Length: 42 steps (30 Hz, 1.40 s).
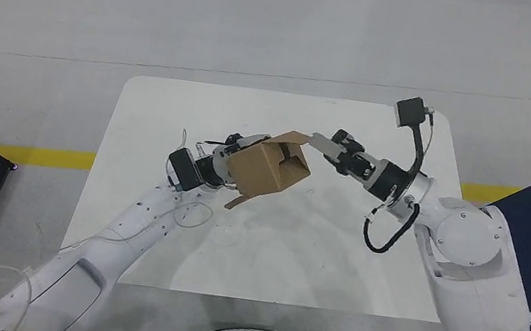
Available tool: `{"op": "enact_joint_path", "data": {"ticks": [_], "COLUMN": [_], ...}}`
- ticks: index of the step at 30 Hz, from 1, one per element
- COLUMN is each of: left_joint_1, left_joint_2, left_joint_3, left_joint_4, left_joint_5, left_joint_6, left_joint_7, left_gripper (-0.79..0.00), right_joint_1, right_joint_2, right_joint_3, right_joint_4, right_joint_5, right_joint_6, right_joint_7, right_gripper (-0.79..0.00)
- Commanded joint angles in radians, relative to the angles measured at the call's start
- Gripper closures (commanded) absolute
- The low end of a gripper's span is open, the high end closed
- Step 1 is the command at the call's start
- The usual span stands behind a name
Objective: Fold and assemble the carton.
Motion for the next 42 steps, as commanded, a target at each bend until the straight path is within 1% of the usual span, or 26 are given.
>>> {"op": "enact_joint_path", "data": {"ticks": [1, 4, 9, 12, 19, 26, 33, 42], "left_joint_1": [-0.003, -0.006, -0.007, -0.007, -0.003, -0.007, -0.003, 0.004], "left_joint_2": [0.000, 0.002, 0.007, 0.010, 0.014, 0.015, 0.019, 0.022], "left_joint_3": [0.008, 0.017, 0.019, 0.017, 0.021, 0.028, 0.029, 0.023], "left_joint_4": [-0.002, -0.006, -0.008, -0.011, -0.020, -0.024, -0.030, -0.039], "left_joint_5": [0.003, 0.007, 0.001, -0.007, -0.012, -0.012, -0.011, -0.010], "left_joint_6": [0.000, 0.000, 0.000, 0.000, 0.000, 0.000, 0.000, 0.000], "left_joint_7": [0.000, 0.000, 0.000, 0.000, 0.000, 0.000, 0.000, 0.000], "left_gripper": [0.000, 0.000, 0.000, 0.000, 0.000, 0.000, 0.000, 0.000], "right_joint_1": [0.020, 0.046, 0.067, 0.061, 0.036, 0.035, 0.048, 0.090], "right_joint_2": [0.000, 0.000, 0.004, 0.006, 0.014, 0.021, 0.023, 0.022], "right_joint_3": [-0.007, -0.018, -0.055, -0.061, -0.043, -0.055, -0.082, -0.134], "right_joint_4": [0.004, 0.016, 0.029, 0.032, 0.039, 0.043, 0.051, 0.069], "right_joint_5": [-0.001, -0.018, -0.062, -0.048, -0.052, -0.054, -0.060, -0.097], "right_joint_6": [0.002, 0.006, 0.028, 0.047, 0.060, 0.066, 0.074, 0.095], "right_joint_7": [0.001, 0.012, 0.077, 0.117, 0.148, 0.210, 0.221, 0.210], "right_gripper": [-0.785, -0.785, -0.785, -0.785, -0.785, -0.785, -0.785, -0.785]}}
